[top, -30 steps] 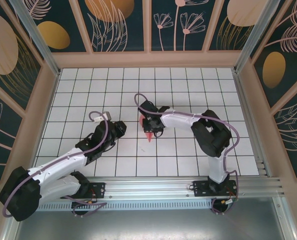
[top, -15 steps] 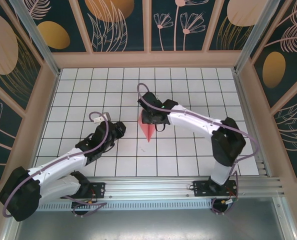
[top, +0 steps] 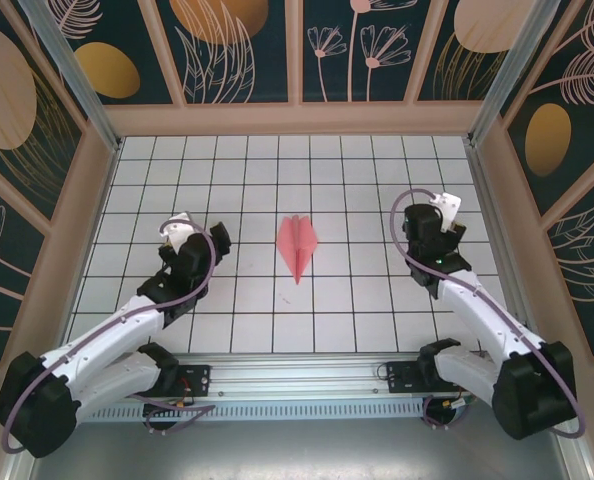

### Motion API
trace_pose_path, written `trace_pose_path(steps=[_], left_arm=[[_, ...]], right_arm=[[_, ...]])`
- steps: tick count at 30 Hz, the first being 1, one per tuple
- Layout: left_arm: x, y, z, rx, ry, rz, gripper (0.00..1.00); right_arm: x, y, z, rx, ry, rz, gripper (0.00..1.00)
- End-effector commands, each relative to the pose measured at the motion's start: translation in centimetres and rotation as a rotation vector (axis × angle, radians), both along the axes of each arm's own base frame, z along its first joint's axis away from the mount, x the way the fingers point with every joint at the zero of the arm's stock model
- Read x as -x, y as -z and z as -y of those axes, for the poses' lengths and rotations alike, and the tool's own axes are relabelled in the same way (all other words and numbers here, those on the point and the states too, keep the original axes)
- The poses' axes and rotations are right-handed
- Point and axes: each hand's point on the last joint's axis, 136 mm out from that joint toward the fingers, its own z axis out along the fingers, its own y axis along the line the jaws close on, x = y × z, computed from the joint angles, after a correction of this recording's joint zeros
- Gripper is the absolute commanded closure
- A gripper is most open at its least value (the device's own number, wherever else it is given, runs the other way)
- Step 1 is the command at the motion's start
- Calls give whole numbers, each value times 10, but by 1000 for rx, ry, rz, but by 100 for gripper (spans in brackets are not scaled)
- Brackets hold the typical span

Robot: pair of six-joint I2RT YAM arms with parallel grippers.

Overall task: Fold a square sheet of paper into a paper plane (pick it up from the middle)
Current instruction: Reset both arms

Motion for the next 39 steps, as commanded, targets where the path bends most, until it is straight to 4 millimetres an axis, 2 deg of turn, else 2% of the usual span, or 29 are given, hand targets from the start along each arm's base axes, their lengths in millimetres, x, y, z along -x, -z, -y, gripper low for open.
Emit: trace_pose_path(steps=[1, 5, 9, 11, 14, 15, 17, 20, 27, 31, 32, 33, 35, 37, 39], left_arm=[[2, -3, -48, -142, -130, 42, 1], [2, 11, -77, -192, -195, 32, 1], [-2, 15, -93, -255, -214, 20, 2], [0, 25, -102, -303, -230, 16, 2], [0, 43, -110, -345, -204, 40, 2], [-3, 45, -110, -347, -190, 17, 2], [-9, 34, -108, -352, -157, 109, 1], [-19, 25, -108, -336, -129, 176, 1], [-46, 14, -90, -313, -40, 273, 1], [-63, 16, -80, -317, 15, 267, 1], [-66, 16, -77, -326, 34, 263, 1], [-66, 20, -74, -338, 56, 269, 2], [-59, 17, -83, -327, 5, 326, 1], [-54, 27, -88, -270, 35, 326, 2], [-55, 24, -96, -249, 15, 368, 2]], right_arm=[[-14, 7, 27, -40, -21, 108, 18], [-25, 37, 47, -141, -79, 156, 18], [-39, 38, 49, -157, -99, 200, 18], [-50, 35, 39, -154, -173, 265, 18], [-66, 41, 28, -144, -266, 267, 18], [-71, 50, 25, -166, -286, 225, 20], [-80, 49, 10, -194, -377, 227, 22], [-74, 45, -25, -155, -556, 282, 23], [-53, 44, -22, -93, -510, 364, 20], [-56, 45, -19, -79, -474, 346, 19], [-56, 45, -19, -76, -472, 347, 8], [-55, 45, -19, -75, -470, 348, 1], [-56, 45, -19, -75, -469, 348, 1], [-55, 46, -19, -77, -469, 346, 1], [-56, 46, -19, -77, -468, 347, 1]])
